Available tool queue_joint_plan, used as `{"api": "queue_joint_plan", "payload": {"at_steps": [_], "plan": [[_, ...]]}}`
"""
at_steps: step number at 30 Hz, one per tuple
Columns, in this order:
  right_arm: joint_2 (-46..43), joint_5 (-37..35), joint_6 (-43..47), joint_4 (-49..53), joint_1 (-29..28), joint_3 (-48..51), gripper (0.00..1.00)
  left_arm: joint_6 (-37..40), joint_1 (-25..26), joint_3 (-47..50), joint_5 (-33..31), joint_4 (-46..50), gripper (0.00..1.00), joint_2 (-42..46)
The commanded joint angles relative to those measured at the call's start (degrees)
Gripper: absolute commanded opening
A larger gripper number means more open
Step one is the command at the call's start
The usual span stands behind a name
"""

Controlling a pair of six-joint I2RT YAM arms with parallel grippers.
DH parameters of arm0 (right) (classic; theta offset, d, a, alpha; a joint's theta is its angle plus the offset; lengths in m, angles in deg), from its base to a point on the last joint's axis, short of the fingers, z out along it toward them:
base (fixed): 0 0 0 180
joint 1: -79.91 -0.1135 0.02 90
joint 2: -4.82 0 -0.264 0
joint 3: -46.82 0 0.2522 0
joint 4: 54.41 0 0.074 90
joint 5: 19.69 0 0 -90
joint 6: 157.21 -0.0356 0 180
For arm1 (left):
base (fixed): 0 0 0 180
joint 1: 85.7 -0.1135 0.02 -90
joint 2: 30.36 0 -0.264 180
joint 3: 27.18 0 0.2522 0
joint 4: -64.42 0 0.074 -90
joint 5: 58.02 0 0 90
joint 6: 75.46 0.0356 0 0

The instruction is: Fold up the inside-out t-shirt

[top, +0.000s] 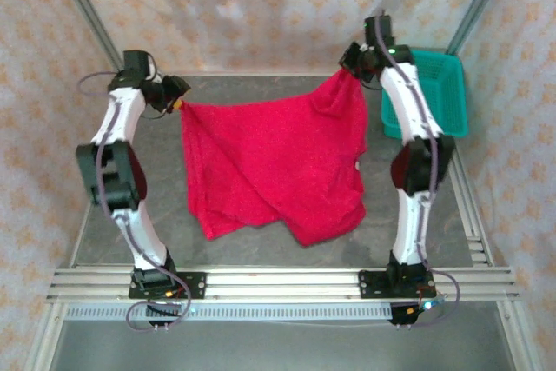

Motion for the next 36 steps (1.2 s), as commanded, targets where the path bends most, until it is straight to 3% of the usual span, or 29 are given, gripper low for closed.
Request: {"api": "queue_joint_plan", "payload": {"at_steps": [1, 4, 6, 10, 15, 19, 25, 30, 33, 36], "plan": [[8.0, 3.6, -2.9, 6.1, 0.3, -15.1, 0.48, 1.6, 0.5, -9.1, -4.6, 2.5, 0.66, -2.3], [13.3, 4.4, -3.4, 12.3, -0.8, -23.9, 0.55, 4.3, 1.2, -8.7, -9.3, 6.2, 0.67, -0.1], [11.3, 2.4, -1.9, 14.1, -2.2, -20.6, 0.56, 5.9, 2.7, -2.3, -12.5, 6.1, 0.61, 5.0], [1.1, -1.5, 1.5, 11.5, -6.7, 0.0, 0.54, 5.8, 6.3, 17.1, -13.1, 1.2, 0.39, 16.2], [-13.3, 0.4, 1.9, -0.5, -10.2, 31.6, 0.53, -0.3, 13.1, 37.2, -7.7, -8.4, 0.37, 25.3], [-21.3, 0.8, 1.3, -7.5, -10.5, 49.0, 0.54, -1.9, 17.8, 45.7, -8.4, -14.3, 0.37, 27.1], [-16.4, -0.1, 0.5, -10.8, -8.6, 53.9, 0.54, 0.7, 16.4, 39.1, -10.5, -12.5, 0.34, 13.2], [-8.8, -5.8, -1.1, -9.9, -4.4, 50.3, 0.54, 2.7, 13.4, 26.9, -14.9, -5.9, 0.32, 0.7], [-6.6, -8.9, -1.7, -10.8, -2.1, 47.7, 0.54, 3.8, 11.5, 18.8, -19.2, -2.2, 0.32, -3.9], [-5.0, -8.2, 0.6, -7.8, -2.1, 41.3, 0.54, 4.9, 10.9, 12.4, -19.3, -0.3, 0.32, -5.2]]}}
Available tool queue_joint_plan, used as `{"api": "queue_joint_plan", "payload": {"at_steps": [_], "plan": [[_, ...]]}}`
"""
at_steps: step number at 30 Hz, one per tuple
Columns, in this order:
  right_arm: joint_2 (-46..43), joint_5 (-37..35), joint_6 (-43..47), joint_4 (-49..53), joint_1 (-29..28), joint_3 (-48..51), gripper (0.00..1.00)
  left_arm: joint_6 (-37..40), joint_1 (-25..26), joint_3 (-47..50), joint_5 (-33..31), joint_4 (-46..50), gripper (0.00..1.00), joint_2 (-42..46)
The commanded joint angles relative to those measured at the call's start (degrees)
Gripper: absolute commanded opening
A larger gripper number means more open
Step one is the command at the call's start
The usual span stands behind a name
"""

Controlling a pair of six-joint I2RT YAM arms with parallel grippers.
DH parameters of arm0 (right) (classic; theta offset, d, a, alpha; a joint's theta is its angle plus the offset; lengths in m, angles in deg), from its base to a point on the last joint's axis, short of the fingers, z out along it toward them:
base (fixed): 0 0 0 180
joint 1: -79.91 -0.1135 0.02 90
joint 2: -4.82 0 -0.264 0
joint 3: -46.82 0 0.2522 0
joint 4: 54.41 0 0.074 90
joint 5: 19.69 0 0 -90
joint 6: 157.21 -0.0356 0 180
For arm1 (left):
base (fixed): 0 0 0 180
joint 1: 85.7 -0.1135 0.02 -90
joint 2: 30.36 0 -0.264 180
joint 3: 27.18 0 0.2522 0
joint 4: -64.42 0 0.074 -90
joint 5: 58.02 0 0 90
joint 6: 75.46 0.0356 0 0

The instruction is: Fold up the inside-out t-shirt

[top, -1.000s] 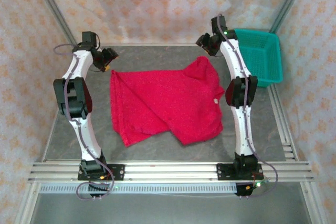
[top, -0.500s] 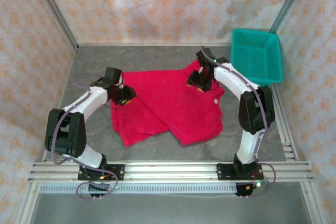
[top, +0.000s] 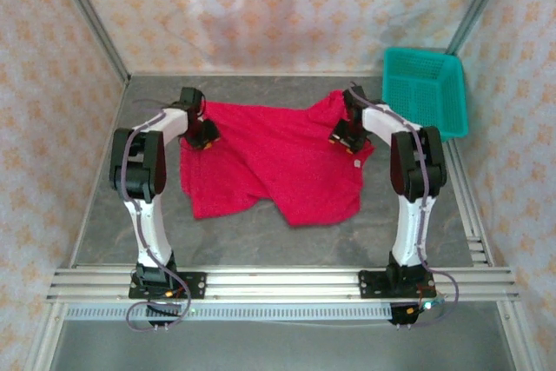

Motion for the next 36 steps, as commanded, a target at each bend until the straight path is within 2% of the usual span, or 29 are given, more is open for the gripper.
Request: {"api": "queue_joint_plan", "payload": {"at_steps": [1, 3, 5, 8, 10, 15, 20, 24, 26, 29, 36], "plan": [[1.6, -3.6, 2.1, 3.0, 0.3, -5.4, 0.54, 2.6, -0.8, -4.6, -4.7, 6.4, 0.32, 0.6], [-1.4, -3.2, 3.5, 5.5, -0.3, -6.5, 0.55, 2.6, -0.3, -2.8, -5.7, 7.6, 0.35, 5.3], [-6.6, -3.6, 4.7, 7.0, -1.6, -4.1, 0.57, 2.6, -0.2, 3.2, -7.9, 8.9, 0.36, 13.3], [-17.1, -4.8, 5.2, 7.4, -4.4, 6.2, 0.61, 1.1, -0.3, 17.6, -10.9, 9.4, 0.35, 27.4], [-24.7, -5.5, 4.4, 6.9, -6.2, 15.0, 0.63, -0.8, -0.2, 28.6, -8.7, 7.0, 0.32, 37.4], [-38.8, -5.3, 2.6, 7.4, -7.2, 29.8, 0.62, -4.6, 3.6, 43.5, -6.8, 7.1, 0.31, 52.3], [-46.1, -4.9, 1.3, 8.4, -7.2, 35.4, 0.62, -5.1, 12.4, 45.8, -12.6, 10.6, 0.31, 54.3], [-45.3, -3.5, 0.9, 7.7, -7.2, 36.1, 0.62, -5.4, 17.5, 45.3, -18.1, 12.5, 0.29, 51.2], [-44.7, -2.5, 0.8, 7.5, -7.2, 35.8, 0.61, -5.2, 18.6, 44.7, -21.5, 14.1, 0.23, 49.3], [-44.9, -2.1, 0.7, 7.4, -7.2, 35.5, 0.61, -5.0, 19.1, 43.8, -26.9, 16.1, 0.22, 47.6], [-44.3, -1.3, 1.2, 7.3, -7.2, 34.9, 0.61, -4.5, 19.1, 43.8, -26.7, 11.9, 0.22, 45.3]]}}
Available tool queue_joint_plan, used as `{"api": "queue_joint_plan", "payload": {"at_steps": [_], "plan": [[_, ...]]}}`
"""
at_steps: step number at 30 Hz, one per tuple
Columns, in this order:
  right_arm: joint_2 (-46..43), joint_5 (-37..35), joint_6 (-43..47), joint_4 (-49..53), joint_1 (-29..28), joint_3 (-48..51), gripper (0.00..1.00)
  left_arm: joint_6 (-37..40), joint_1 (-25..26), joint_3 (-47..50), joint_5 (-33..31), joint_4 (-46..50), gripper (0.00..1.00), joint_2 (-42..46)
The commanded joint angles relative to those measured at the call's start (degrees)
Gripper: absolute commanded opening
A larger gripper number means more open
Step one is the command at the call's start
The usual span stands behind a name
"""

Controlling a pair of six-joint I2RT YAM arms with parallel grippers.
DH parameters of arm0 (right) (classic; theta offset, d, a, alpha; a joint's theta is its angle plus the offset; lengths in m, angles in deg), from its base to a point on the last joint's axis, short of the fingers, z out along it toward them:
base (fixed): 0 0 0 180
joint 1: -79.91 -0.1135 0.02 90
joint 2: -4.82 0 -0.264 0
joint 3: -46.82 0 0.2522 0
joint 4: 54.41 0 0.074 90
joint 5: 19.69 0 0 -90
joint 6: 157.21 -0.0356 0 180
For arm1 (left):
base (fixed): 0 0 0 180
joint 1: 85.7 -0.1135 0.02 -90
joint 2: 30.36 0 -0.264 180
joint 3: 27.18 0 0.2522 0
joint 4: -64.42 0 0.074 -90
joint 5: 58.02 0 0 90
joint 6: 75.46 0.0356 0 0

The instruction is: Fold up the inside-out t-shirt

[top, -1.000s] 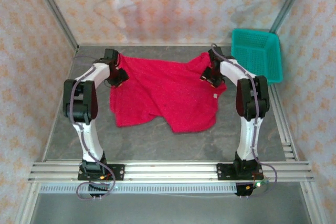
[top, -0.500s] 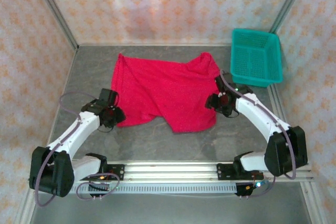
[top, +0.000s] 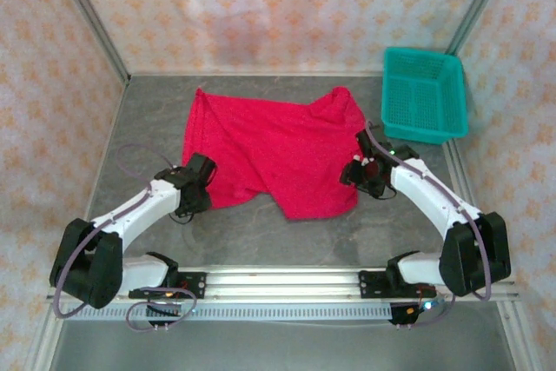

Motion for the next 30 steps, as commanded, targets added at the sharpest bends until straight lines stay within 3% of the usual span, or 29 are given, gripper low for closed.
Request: {"api": "queue_joint_plan", "payload": {"at_steps": [1, 9, 14, 20, 30], "plan": [[0.6, 0.6, -0.4, -0.1, 0.1, -0.8, 0.61, -0.1, 0.3, -1.6, -2.5, -1.2, 0.22, -1.6], [1.9, 1.8, -0.5, -1.3, 0.1, 0.0, 0.61, -1.0, 0.4, -1.3, 3.2, -5.2, 0.23, -2.4], [2.6, 2.6, -0.5, -2.1, 0.1, 0.3, 0.61, -1.1, 0.4, -0.6, 3.5, -6.5, 0.26, -5.1], [2.9, 3.0, -0.5, -2.2, 0.1, 0.2, 0.61, 0.0, 0.4, -2.1, -1.7, -2.7, 0.19, -9.0], [3.1, 3.9, -0.6, -2.5, 0.1, -0.2, 0.61, 1.0, 0.3, -2.7, -6.7, 1.6, 0.12, -5.5]]}}
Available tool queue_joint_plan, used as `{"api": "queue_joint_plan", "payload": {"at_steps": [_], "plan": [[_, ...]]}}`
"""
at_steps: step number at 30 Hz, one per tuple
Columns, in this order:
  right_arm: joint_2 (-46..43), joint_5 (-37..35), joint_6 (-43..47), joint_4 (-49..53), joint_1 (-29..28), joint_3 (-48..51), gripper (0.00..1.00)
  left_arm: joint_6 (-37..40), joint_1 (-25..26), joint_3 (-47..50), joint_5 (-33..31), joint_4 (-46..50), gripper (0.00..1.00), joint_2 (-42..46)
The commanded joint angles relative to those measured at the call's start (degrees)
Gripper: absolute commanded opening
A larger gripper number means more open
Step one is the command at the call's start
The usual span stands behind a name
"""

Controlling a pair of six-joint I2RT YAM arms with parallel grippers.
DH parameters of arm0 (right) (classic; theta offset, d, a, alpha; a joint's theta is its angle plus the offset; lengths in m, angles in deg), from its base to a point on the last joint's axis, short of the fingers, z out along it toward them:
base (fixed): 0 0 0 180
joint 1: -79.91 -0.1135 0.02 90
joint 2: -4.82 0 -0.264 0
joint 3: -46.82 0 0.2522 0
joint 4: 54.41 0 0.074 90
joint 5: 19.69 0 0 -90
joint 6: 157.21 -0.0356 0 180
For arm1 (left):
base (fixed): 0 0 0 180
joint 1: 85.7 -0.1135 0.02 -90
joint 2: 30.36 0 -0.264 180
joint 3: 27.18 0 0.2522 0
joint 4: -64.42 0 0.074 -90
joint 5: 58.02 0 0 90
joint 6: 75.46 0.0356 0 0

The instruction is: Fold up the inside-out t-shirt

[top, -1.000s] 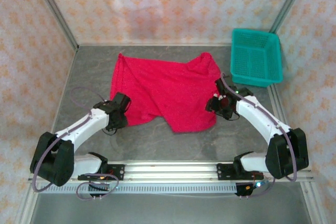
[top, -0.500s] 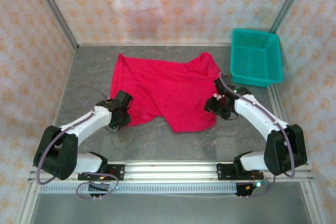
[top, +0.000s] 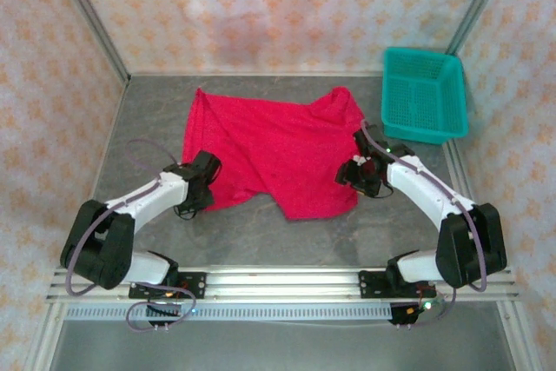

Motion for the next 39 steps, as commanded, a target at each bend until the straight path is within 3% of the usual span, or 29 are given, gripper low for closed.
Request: {"api": "queue_joint_plan", "payload": {"at_steps": [1, 8, 14, 16, 22, 31, 39], "plan": [[0.2, 0.1, -0.6, -0.3, 0.1, -0.3, 0.61, 0.5, 0.2, -1.1, -3.8, 3.1, 0.11, 0.2], [0.2, -0.1, -0.3, 0.3, 0.0, -0.5, 0.62, 0.5, 0.2, 0.1, -2.5, 1.5, 0.1, -0.6], [0.2, 0.1, -0.4, 0.1, 0.1, -0.4, 0.62, 0.2, 0.2, 0.7, 4.9, -2.7, 0.36, 3.7], [0.2, 0.1, -0.4, 0.2, 0.0, -0.4, 0.62, 0.1, 0.2, 0.8, 5.5, -3.0, 0.38, 5.1], [0.5, 0.4, -0.4, 0.2, 0.1, -0.6, 0.62, 0.7, 0.2, 0.5, 2.3, -0.9, 0.24, 2.1], [0.2, 0.3, -0.3, 0.5, 0.1, -0.7, 0.62, 0.9, 0.2, 0.9, 1.5, -2.4, 0.21, -2.0], [0.5, 0.7, -0.4, 0.1, 0.1, -0.5, 0.62, 1.5, 0.2, 1.0, -1.1, 0.4, 0.12, 0.3]]}}
